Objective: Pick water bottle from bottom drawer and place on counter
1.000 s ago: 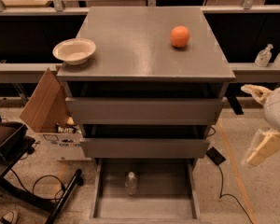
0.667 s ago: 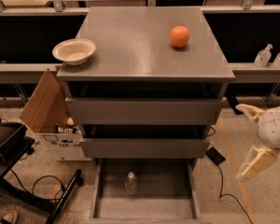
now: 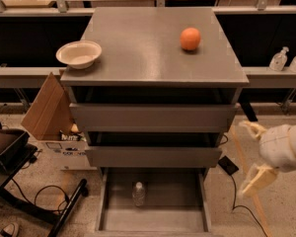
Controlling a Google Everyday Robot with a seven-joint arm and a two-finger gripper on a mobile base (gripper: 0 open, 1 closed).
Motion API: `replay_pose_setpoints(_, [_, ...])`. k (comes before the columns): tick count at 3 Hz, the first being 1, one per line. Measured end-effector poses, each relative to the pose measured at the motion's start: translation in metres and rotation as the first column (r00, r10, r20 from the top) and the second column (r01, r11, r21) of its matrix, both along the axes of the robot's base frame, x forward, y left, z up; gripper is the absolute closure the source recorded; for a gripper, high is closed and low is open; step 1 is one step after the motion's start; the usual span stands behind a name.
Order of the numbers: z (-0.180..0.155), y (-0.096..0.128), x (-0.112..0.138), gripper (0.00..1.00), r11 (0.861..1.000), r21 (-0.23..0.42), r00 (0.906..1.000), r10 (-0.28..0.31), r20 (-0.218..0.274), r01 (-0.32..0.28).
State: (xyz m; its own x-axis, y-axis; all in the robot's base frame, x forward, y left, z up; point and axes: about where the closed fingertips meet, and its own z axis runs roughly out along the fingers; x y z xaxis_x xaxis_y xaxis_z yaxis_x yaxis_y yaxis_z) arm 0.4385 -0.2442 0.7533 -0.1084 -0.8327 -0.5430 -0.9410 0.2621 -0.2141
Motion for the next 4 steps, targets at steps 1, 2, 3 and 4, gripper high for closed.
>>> replay_pose_setpoints(1, [-0.101,0.029,0.004,0.0,0.991,0.13,0.9989,0.036,-0.03,-0.032])
replay_pose_setpoints(2, [-0.179,0.049,0.011,0.0,0.972,0.229,0.9974,0.066,-0.03,-0.057])
replay_pose_setpoints(3, [-0.251,0.073,0.013,0.0,0.947,0.313,0.9935,0.101,-0.052,-0.08])
replay_pose_setpoints(4, [-0.31,0.069,0.009,0.0,0.938,0.347,0.9898,0.036,-0.138,0.014])
